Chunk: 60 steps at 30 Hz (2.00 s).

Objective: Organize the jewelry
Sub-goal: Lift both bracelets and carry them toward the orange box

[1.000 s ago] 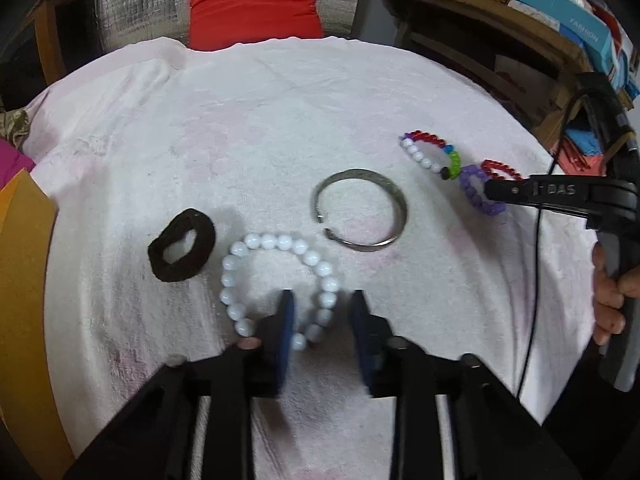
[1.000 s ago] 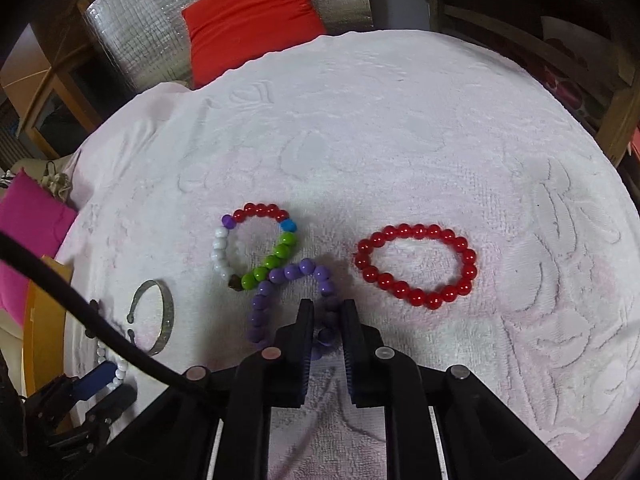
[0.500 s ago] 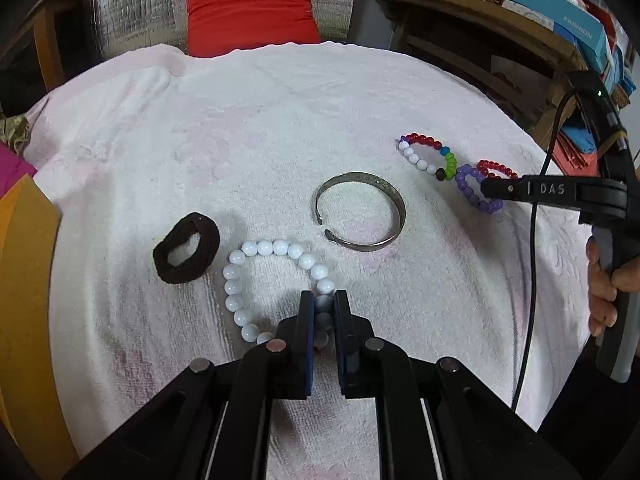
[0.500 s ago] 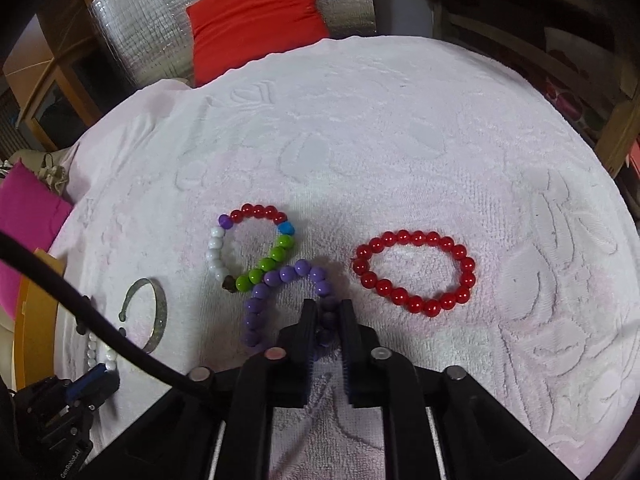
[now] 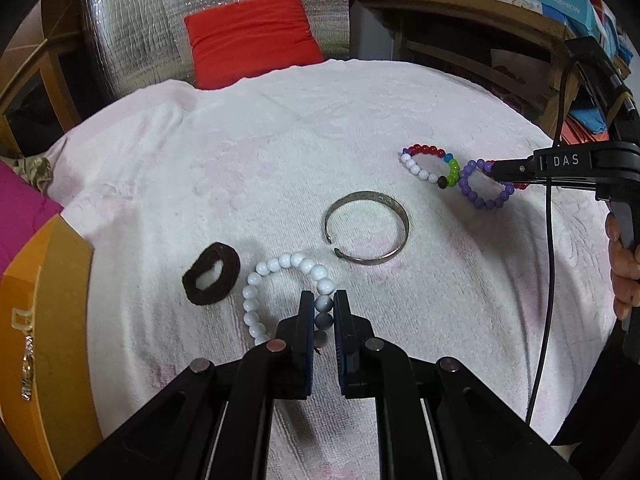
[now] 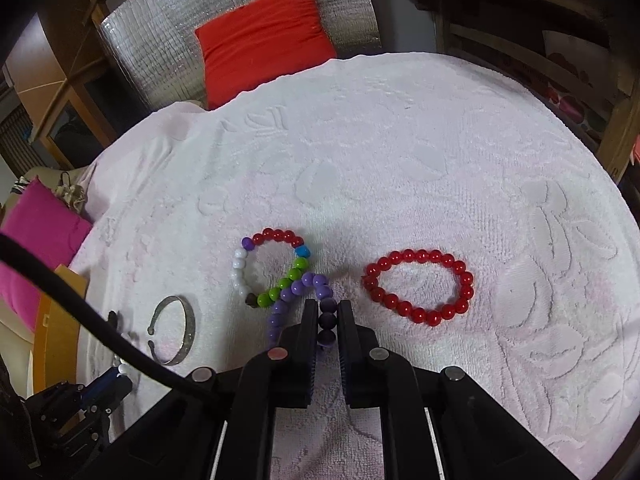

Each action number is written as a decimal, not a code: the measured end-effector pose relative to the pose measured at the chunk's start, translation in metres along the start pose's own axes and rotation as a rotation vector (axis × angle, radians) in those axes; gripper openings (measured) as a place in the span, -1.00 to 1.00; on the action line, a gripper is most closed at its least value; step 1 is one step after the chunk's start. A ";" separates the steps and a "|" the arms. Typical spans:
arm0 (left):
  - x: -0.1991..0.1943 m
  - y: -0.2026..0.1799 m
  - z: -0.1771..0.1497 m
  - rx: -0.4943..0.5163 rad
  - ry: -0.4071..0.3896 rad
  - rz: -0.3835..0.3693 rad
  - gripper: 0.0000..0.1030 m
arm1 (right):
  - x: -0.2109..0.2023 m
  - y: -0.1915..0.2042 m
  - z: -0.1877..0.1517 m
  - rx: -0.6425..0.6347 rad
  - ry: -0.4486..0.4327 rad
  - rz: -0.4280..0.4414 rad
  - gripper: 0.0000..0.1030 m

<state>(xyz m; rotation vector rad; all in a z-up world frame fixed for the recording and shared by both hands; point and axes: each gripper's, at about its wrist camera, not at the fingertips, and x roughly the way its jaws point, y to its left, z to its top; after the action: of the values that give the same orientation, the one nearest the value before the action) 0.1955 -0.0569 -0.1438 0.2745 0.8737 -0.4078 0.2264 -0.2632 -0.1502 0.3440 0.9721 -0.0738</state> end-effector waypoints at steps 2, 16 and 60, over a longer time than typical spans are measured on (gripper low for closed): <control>-0.002 -0.001 0.001 0.006 -0.005 0.010 -0.82 | 0.000 -0.001 0.001 0.003 0.000 0.008 -0.80; -0.008 -0.002 0.002 0.016 -0.027 0.051 -0.82 | -0.006 -0.002 0.002 0.029 -0.008 0.039 -0.80; -0.107 0.098 -0.020 -0.289 -0.267 0.030 -0.82 | -0.055 0.077 -0.016 -0.056 -0.110 0.309 -0.80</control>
<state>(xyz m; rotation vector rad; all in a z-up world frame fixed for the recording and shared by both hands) 0.1651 0.0634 -0.0652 -0.0340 0.6546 -0.2777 0.1987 -0.1904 -0.0940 0.4304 0.8018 0.2136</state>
